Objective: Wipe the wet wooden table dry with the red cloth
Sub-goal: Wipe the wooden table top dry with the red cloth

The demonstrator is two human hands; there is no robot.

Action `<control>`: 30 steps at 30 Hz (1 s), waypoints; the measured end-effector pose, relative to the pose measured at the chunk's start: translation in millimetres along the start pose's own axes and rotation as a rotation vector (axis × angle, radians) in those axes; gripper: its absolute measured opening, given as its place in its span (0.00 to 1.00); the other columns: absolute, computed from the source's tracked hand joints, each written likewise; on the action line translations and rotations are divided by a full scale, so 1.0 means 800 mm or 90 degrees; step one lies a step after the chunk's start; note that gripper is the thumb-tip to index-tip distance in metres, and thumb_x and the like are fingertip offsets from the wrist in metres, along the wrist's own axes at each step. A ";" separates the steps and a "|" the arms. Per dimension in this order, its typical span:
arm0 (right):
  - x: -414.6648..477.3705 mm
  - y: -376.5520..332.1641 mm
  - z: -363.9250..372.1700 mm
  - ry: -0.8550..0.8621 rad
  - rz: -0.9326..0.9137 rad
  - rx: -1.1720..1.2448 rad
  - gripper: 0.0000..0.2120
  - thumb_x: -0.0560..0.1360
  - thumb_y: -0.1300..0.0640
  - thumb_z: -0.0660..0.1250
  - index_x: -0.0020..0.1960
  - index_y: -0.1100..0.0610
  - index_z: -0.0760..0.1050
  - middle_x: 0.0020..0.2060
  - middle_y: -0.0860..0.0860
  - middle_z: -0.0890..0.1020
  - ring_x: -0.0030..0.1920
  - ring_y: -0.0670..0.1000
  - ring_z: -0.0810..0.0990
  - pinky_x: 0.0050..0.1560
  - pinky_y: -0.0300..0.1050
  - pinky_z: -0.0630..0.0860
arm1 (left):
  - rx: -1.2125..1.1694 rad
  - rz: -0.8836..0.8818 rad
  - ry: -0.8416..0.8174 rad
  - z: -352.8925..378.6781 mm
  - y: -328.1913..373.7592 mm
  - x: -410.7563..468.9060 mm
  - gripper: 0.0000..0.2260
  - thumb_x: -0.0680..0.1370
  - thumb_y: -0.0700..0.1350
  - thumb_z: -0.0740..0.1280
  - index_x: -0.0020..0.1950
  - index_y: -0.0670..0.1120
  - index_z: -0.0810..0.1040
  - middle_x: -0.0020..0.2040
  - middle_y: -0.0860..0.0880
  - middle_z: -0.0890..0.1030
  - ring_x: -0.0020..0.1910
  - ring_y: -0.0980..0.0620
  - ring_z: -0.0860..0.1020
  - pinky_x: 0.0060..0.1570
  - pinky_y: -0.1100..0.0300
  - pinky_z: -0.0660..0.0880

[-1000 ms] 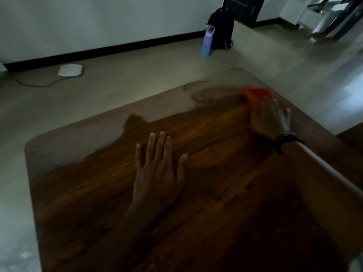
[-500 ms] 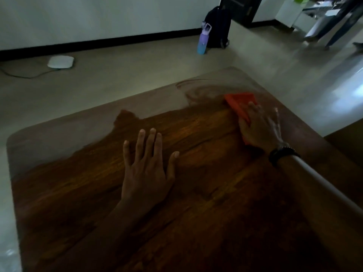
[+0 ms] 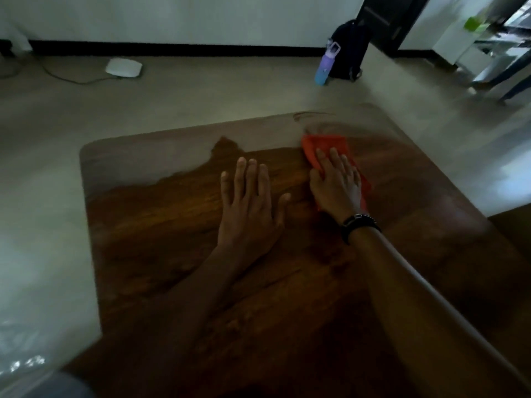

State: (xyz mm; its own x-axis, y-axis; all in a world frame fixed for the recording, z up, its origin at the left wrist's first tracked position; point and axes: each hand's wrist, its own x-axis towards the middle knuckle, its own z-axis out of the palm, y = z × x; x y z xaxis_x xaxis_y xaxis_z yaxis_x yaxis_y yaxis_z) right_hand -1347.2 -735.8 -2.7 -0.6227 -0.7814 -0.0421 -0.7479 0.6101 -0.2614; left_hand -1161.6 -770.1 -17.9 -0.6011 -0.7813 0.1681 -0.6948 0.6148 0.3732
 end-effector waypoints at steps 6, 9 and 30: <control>-0.074 -0.096 0.037 -0.032 -0.202 -0.030 0.28 0.83 0.43 0.51 0.80 0.45 0.49 0.80 0.51 0.48 0.80 0.53 0.45 0.77 0.54 0.41 | -0.007 -0.140 0.165 -0.059 -0.047 -0.057 0.32 0.79 0.61 0.52 0.78 0.46 0.53 0.78 0.43 0.52 0.78 0.45 0.45 0.72 0.43 0.36; -0.079 -0.093 0.039 -0.028 -0.221 -0.059 0.27 0.82 0.40 0.49 0.80 0.43 0.50 0.80 0.49 0.50 0.79 0.52 0.48 0.78 0.57 0.44 | -0.012 -0.278 0.152 -0.079 -0.119 -0.094 0.32 0.80 0.61 0.53 0.77 0.43 0.51 0.78 0.41 0.51 0.77 0.43 0.43 0.72 0.39 0.38; -0.115 -0.275 0.098 -0.067 -0.380 -0.072 0.27 0.82 0.39 0.45 0.80 0.43 0.47 0.80 0.50 0.47 0.80 0.54 0.44 0.77 0.59 0.39 | -0.581 -0.593 0.358 -0.105 -0.150 -0.099 0.32 0.78 0.65 0.43 0.72 0.45 0.63 0.63 0.41 0.76 0.61 0.42 0.75 0.62 0.46 0.71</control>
State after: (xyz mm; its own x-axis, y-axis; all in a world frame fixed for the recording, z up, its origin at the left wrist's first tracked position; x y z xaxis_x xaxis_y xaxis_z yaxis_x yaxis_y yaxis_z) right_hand -1107.0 -808.2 -17.1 -0.0676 -0.9976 -0.0171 -0.9838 0.0696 -0.1653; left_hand -997.3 -790.6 1.0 0.3130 -0.9268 -0.2076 -0.1190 -0.2552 0.9595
